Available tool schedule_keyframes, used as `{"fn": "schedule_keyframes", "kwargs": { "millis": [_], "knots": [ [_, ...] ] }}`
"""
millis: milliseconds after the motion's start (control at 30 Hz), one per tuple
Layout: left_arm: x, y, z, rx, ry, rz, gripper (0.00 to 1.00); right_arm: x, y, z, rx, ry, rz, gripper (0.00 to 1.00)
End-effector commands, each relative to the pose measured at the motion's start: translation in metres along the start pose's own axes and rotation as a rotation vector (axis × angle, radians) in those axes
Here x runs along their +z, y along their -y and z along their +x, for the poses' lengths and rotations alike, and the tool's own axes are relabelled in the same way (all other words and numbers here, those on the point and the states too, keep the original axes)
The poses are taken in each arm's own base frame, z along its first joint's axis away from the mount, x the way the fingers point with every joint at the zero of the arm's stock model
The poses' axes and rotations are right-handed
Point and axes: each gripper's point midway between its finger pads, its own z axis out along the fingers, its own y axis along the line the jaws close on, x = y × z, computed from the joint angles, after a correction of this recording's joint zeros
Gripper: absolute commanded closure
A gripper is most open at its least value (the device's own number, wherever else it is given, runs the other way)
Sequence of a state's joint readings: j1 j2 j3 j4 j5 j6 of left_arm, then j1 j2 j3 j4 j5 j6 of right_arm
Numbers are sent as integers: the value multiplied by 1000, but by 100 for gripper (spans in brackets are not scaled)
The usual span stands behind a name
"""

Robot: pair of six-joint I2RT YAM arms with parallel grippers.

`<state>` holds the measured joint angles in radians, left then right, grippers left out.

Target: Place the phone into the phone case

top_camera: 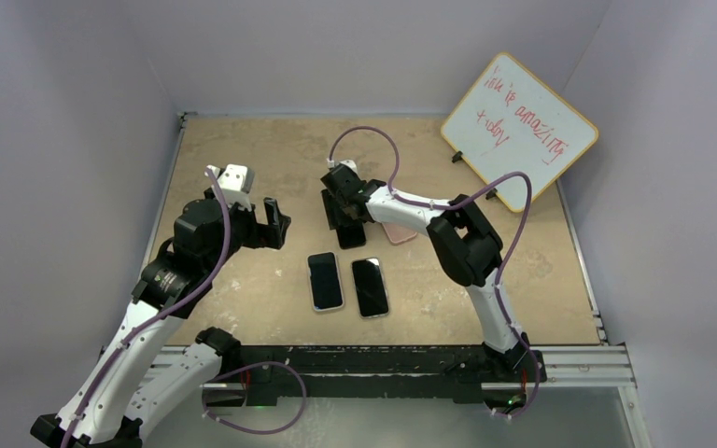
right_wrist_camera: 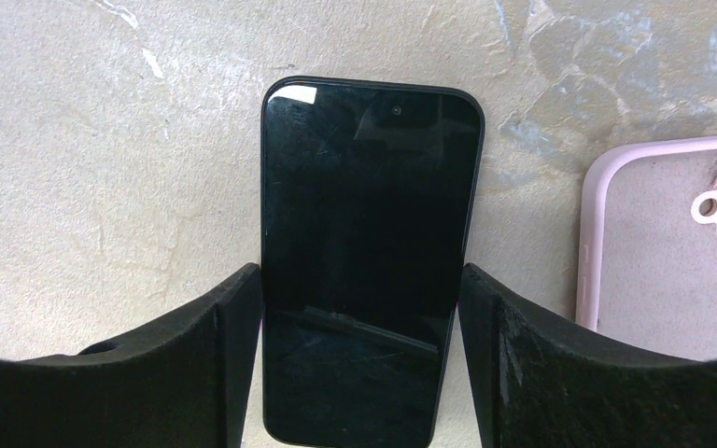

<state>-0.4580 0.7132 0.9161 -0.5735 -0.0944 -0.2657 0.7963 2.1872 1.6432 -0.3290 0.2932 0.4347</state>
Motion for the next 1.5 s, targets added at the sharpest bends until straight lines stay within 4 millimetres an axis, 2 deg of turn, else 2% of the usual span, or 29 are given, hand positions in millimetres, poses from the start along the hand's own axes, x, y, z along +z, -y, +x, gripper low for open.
{"fn": "schedule_keyframes", "kwargs": {
  "millis": [0,167,467,867,1000,1333,1467],
  "knots": [
    [0,-4,-4,5,18,-17,10,-22,-15,-18,18,40,-72,59],
    [0,-5,-4,4,20,-21,10,-32,-20,-18,20,20,-110,63],
    [-1,-5,-5,4,22,-22,10,-51,-21,-29,12,51,-131,66],
    [0,-5,-4,4,21,-22,10,-62,-7,-39,-22,70,-91,70],
    [0,-5,-4,3,21,-23,10,-70,11,-44,-39,84,-47,71],
    [1,-5,-4,4,18,-21,10,-82,84,-50,-92,125,60,72],
    [1,-5,-4,4,17,-22,10,-82,105,-52,-136,148,92,72]
  ]
}}
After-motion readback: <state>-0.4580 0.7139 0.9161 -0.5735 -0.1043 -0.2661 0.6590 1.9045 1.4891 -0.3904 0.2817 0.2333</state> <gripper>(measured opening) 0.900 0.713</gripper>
